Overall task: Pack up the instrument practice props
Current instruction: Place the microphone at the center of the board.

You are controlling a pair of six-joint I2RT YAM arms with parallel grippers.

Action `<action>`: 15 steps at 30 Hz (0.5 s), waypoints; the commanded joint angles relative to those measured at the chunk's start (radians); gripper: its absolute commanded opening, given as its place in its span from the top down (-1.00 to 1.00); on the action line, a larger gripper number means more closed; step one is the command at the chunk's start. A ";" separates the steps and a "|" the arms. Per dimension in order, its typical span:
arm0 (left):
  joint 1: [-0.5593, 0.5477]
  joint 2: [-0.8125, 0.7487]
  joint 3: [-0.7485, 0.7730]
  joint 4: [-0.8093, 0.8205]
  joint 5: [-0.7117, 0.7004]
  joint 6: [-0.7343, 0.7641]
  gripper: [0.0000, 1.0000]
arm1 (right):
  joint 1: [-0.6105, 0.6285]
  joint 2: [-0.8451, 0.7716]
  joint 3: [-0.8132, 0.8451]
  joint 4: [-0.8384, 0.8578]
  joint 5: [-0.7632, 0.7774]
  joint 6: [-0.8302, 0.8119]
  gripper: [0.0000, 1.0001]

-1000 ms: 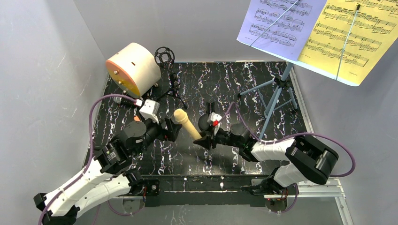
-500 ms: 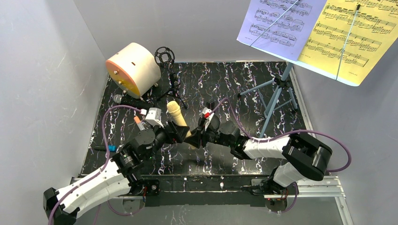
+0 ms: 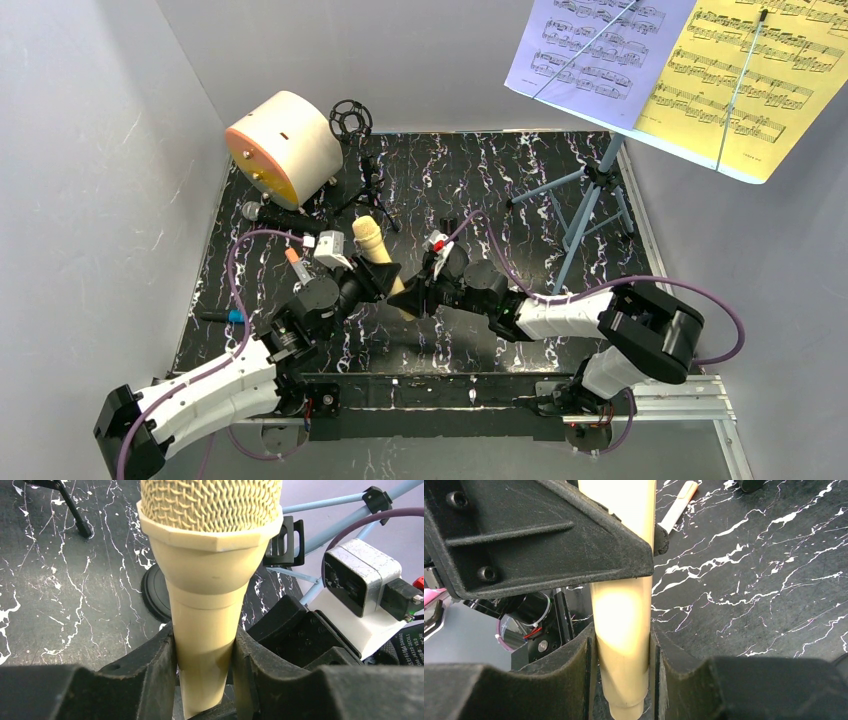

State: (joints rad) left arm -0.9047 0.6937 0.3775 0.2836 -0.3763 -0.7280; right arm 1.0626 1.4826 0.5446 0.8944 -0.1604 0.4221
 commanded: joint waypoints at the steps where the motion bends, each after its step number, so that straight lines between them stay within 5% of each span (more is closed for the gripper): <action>1: 0.000 -0.015 -0.019 0.059 -0.069 -0.031 0.87 | 0.008 0.006 0.015 0.105 0.036 0.007 0.66; 7: 0.000 -0.044 -0.028 0.006 -0.222 -0.082 1.00 | 0.007 -0.041 -0.024 0.084 0.091 -0.051 -0.25; 15: 0.063 -0.064 -0.035 -0.059 -0.422 -0.143 1.00 | 0.002 -0.177 -0.116 0.072 0.243 -0.159 -0.86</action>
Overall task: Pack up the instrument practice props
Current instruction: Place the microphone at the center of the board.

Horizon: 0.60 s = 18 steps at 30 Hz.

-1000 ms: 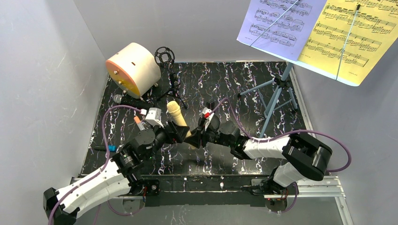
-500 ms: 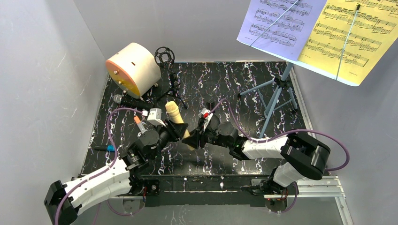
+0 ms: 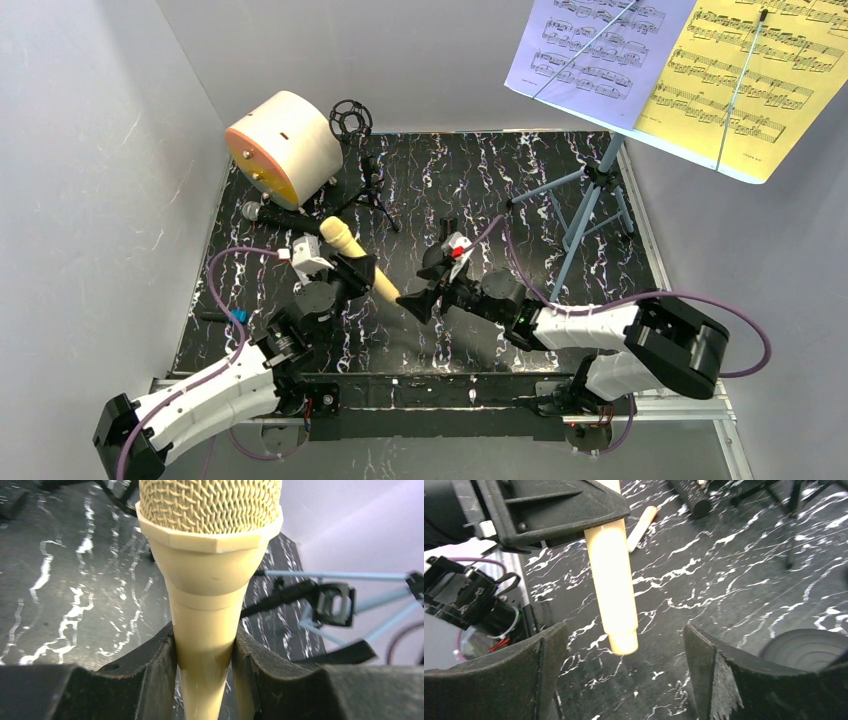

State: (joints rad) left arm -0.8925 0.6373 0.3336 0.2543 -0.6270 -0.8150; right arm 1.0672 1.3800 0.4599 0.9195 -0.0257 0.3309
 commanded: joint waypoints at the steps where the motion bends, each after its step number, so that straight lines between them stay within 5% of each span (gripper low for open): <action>1: 0.083 0.001 0.010 -0.035 -0.163 -0.072 1.00 | -0.003 -0.090 -0.038 0.039 0.126 -0.075 -0.94; 11: 0.530 0.216 0.024 0.022 0.118 -0.191 1.00 | -0.005 -0.274 -0.134 -0.014 0.368 -0.211 -0.97; 18: 0.724 0.459 0.095 0.068 0.271 -0.243 1.00 | -0.006 -0.344 -0.187 -0.001 0.465 -0.252 -0.97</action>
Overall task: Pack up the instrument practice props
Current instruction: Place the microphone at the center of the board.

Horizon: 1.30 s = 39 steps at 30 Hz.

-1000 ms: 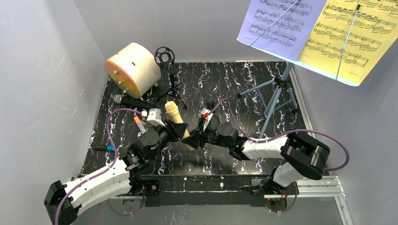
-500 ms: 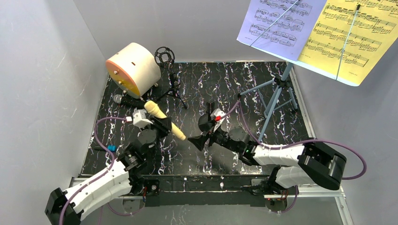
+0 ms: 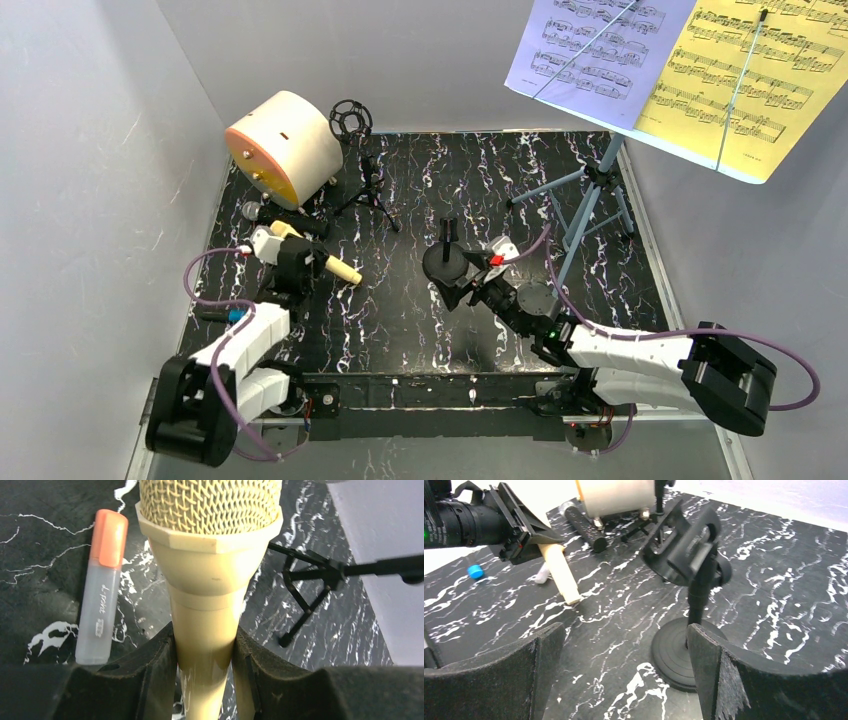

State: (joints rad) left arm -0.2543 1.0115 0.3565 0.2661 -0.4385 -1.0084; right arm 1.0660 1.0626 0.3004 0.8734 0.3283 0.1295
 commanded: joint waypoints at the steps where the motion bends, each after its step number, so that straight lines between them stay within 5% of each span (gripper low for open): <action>1: 0.109 0.110 0.086 0.052 0.091 -0.054 1.00 | -0.005 -0.024 -0.035 0.056 0.143 -0.056 -0.97; 7: 0.220 0.273 0.165 0.046 0.163 -0.038 1.00 | -0.005 -0.014 -0.074 0.112 0.281 -0.108 -0.97; 22: 0.495 0.515 0.326 -0.072 0.278 0.131 0.72 | -0.005 0.001 -0.091 0.154 0.317 -0.128 -0.97; 30: 0.548 0.641 0.413 -0.047 0.385 0.160 0.06 | -0.006 0.009 -0.087 0.152 0.292 -0.128 -0.97; 39: 0.563 0.627 0.409 -0.044 0.421 0.134 -0.37 | -0.007 0.019 -0.089 0.157 0.268 -0.157 -0.97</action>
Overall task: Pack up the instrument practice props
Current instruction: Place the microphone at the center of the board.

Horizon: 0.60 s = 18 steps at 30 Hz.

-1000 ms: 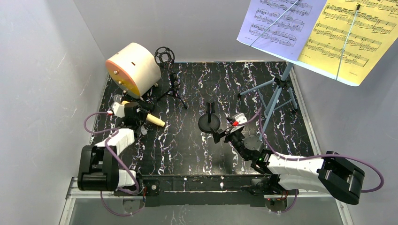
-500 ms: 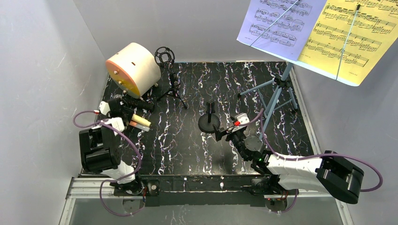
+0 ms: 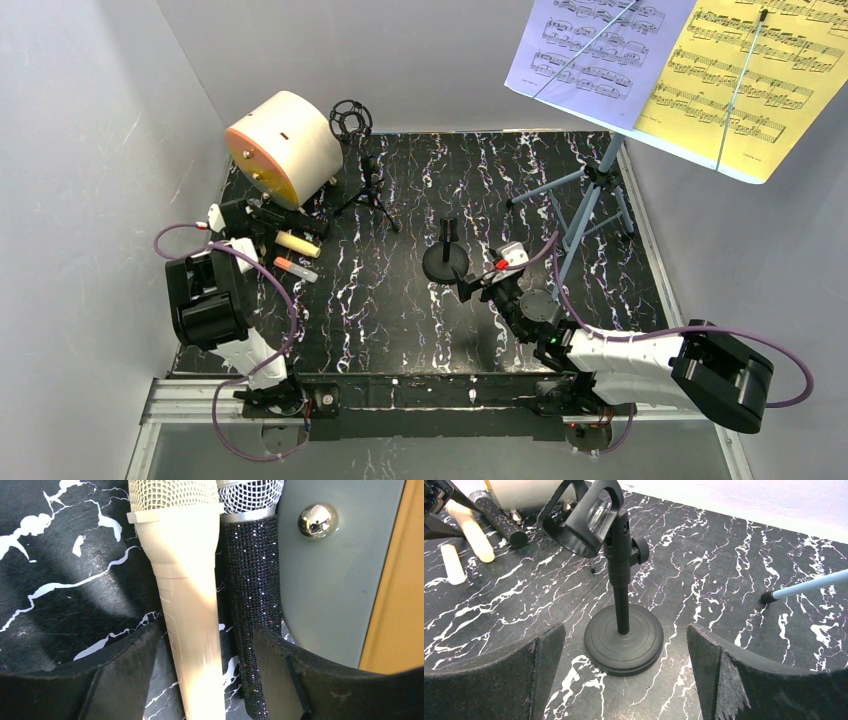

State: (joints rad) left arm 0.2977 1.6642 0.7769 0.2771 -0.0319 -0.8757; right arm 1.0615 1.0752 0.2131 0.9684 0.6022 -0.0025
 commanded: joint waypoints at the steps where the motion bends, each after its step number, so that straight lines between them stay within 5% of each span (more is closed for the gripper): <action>1: 0.011 -0.040 -0.017 -0.064 0.014 0.001 -0.42 | -0.002 0.008 -0.001 0.065 -0.005 -0.025 -0.97; 8: 0.011 -0.187 -0.072 -0.106 0.032 -0.002 -0.73 | -0.003 0.020 -0.009 0.089 0.004 -0.031 -0.97; 18: -0.081 -0.550 -0.239 -0.096 0.201 0.028 -0.80 | -0.005 0.020 -0.033 0.135 0.009 -0.051 -0.97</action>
State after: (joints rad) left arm 0.2825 1.2335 0.5884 0.1986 0.0723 -0.8833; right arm 1.0607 1.0935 0.1860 1.0206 0.5987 -0.0303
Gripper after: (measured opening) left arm 0.897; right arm 0.985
